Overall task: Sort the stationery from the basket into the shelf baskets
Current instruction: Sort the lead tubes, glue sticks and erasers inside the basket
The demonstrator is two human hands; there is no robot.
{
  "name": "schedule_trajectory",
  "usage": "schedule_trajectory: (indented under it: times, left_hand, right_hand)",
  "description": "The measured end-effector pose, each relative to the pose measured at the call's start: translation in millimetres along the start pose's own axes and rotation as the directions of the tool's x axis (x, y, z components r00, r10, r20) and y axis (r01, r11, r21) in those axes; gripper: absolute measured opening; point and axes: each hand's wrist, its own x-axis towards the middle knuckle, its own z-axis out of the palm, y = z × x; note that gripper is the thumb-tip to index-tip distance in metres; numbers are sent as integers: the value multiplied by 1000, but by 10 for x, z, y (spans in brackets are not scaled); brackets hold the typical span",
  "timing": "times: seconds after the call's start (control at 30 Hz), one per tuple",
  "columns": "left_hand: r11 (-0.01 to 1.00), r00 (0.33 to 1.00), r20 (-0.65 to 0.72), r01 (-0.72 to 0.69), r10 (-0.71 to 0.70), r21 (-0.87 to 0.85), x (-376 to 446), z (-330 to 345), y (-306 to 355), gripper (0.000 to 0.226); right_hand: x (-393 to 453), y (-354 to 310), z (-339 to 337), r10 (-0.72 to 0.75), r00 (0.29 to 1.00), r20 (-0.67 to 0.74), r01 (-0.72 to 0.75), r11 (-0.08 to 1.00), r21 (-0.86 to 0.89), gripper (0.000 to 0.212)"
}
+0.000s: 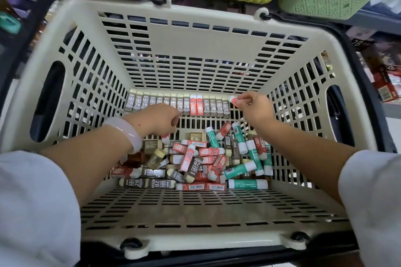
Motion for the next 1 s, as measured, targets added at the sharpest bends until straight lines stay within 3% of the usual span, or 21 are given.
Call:
schedule_trajectory:
  times: [0.1, 0.2, 0.27, 0.33, 0.43, 0.53, 0.63, 0.87, 0.93, 1.0]
  left_hand:
    - [997, 983, 178, -49, 39, 52, -1, -56, -59, 32]
    - [983, 984, 169, -84, 56, 162, 15, -22, -106, 38]
    - [970, 989, 128, -95, 67, 226, 25, 53, -123, 41]
    - [967, 992, 94, -104, 84, 234, 34, 108, -128, 35]
    - [969, 993, 75, -102, 87, 227, 26, 100, -141, 9]
    - [971, 995, 54, -93, 83, 221, 18, 78, -162, 10]
    - [959, 991, 94, -118, 96, 257, 19, 163, -125, 7]
    - [988, 990, 139, -29, 8, 149, 53, 159, -137, 14]
    - [989, 992, 125, -6, -13, 148, 34, 141, -146, 11]
    - [988, 996, 90, 0, -14, 152, 16, 121, -140, 9]
  right_hand:
    - [78, 54, 9, 191, 981, 39, -195, 974, 117, 3]
    - [117, 61, 119, 240, 966, 99, -253, 956, 149, 19]
    - [119, 69, 169, 241, 966, 97, -252, 958, 134, 18]
    - [117, 93, 172, 180, 981, 72, -182, 983, 20, 10]
    - [95, 90, 118, -11, 995, 98, 32, 976, -215, 23]
    - [60, 68, 103, -176, 961, 211, 253, 866, -431, 35]
    - [50, 81, 148, -240, 925, 293, 370, 741, -560, 35]
    - [37, 62, 114, -292, 914, 282, 406, 682, -609, 23]
    - [29, 22, 59, -372, 863, 342, 505, 624, -596, 18]
    - [29, -18, -9, -400, 747, 532, 658, 561, -502, 18]
